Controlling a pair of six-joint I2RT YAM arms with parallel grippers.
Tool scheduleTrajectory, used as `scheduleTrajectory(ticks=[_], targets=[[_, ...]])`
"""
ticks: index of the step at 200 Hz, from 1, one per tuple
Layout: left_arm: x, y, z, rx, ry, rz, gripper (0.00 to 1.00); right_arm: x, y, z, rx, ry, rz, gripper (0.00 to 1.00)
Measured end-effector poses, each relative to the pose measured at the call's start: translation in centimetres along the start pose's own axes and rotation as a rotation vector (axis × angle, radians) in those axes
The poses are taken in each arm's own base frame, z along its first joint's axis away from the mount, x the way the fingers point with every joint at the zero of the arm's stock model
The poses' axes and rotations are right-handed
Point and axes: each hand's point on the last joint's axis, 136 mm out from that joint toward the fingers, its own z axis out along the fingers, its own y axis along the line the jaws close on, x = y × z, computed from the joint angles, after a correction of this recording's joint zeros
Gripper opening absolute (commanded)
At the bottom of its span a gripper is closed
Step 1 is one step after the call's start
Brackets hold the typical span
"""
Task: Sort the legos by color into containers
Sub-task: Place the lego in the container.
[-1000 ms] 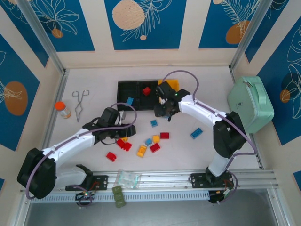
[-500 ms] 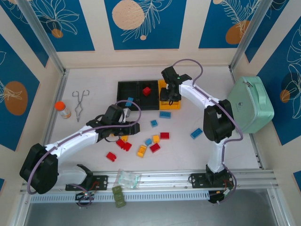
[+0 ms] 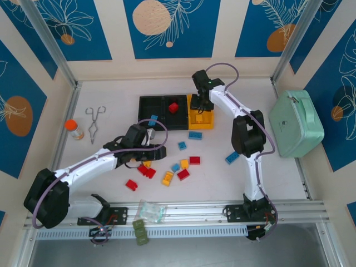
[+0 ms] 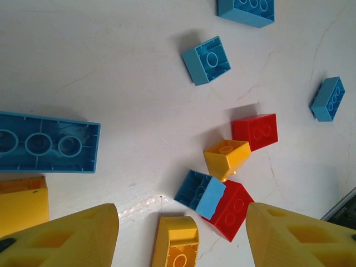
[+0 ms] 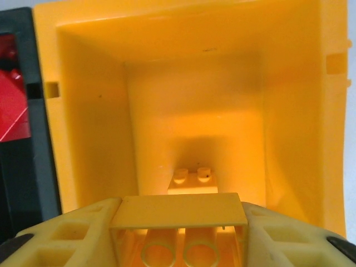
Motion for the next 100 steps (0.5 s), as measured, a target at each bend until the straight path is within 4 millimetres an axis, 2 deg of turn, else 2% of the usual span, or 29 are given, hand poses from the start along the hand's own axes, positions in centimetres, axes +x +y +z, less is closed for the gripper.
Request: scheduleTrajectory(ticks=[39, 100], targets=[[0.0, 0.0, 0.0, -0.004, -0.003, -0.006, 0.62, -0.2, -0.2, 1.3, 0.015, 0.020, 0.013, 0.53], [0.0, 0.1, 0.0, -0.011, -0.005, -0.008, 0.62, -0.2, -0.1, 1.4, 0.017, 0.024, 0.017, 0.61]])
